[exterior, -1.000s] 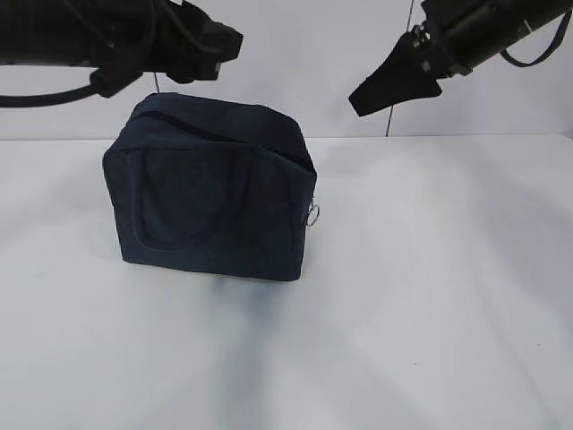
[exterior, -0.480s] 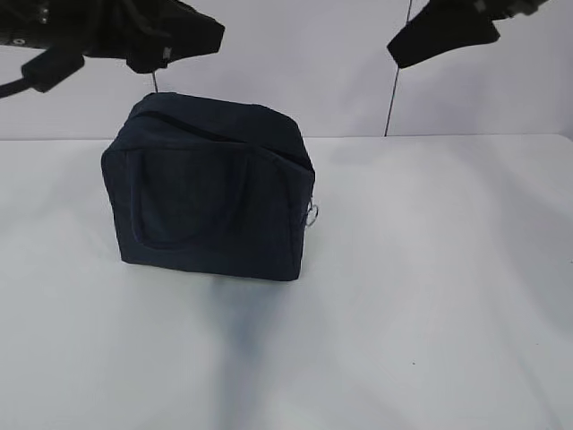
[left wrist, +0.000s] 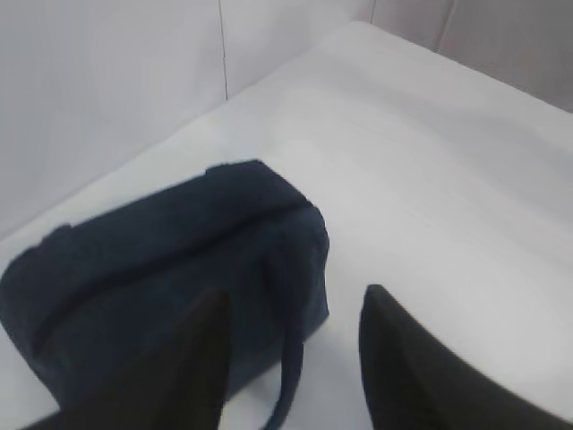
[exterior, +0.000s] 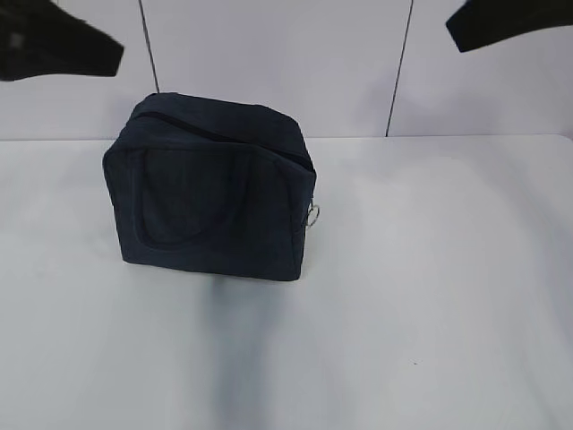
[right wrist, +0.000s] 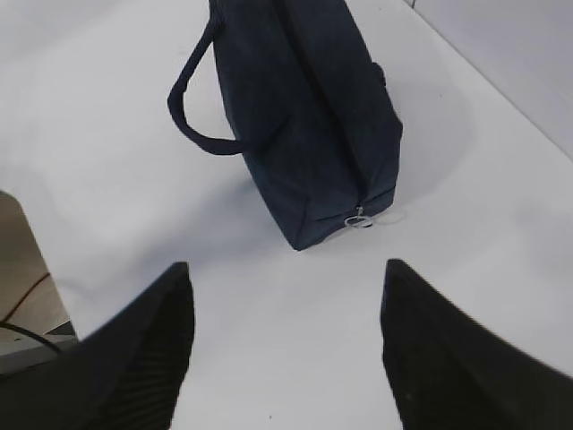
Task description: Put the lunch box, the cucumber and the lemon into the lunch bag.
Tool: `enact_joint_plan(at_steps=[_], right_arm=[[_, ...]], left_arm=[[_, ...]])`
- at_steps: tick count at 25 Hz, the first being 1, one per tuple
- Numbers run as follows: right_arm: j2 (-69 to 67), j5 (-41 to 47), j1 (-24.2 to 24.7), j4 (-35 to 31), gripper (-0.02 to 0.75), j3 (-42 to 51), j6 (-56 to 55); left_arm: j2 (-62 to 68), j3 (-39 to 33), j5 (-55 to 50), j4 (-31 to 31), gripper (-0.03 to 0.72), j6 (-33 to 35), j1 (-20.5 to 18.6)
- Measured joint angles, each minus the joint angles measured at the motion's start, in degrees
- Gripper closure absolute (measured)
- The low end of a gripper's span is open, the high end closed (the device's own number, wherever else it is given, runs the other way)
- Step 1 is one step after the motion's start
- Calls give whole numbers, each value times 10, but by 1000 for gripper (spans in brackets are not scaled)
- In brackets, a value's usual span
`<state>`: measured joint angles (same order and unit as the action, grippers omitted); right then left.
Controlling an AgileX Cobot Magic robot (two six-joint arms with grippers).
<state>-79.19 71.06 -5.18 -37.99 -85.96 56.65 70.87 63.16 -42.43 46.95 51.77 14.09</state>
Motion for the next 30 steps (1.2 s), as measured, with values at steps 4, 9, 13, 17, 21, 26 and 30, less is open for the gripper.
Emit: enact_joint_plan(at_steps=[4, 9, 13, 17, 21, 26, 30], right_arm=[[75, -14, 0, 3, 241, 66, -11], [162, -42, 0, 30, 241, 146, -38], [215, -65, 0, 69, 241, 201, -89], [260, -69, 0, 130, 241, 242, -165], [298, -68, 0, 230, 241, 278, -266], [366, -67, 0, 294, 241, 312, -348], [432, -84, 0, 297, 241, 343, -386]], left_arm=[[-41, 0, -63, -36, 343, -39, -40], [-103, 0, -84, -80, 343, -70, -44], [-128, 0, -118, -162, 343, -152, -44], [-150, -10, -149, -248, 343, -248, -44], [-198, -60, -129, -257, 343, -288, -44], [-290, -141, -89, -256, 343, -313, -44], [-358, -184, -87, -255, 343, -335, -44]])
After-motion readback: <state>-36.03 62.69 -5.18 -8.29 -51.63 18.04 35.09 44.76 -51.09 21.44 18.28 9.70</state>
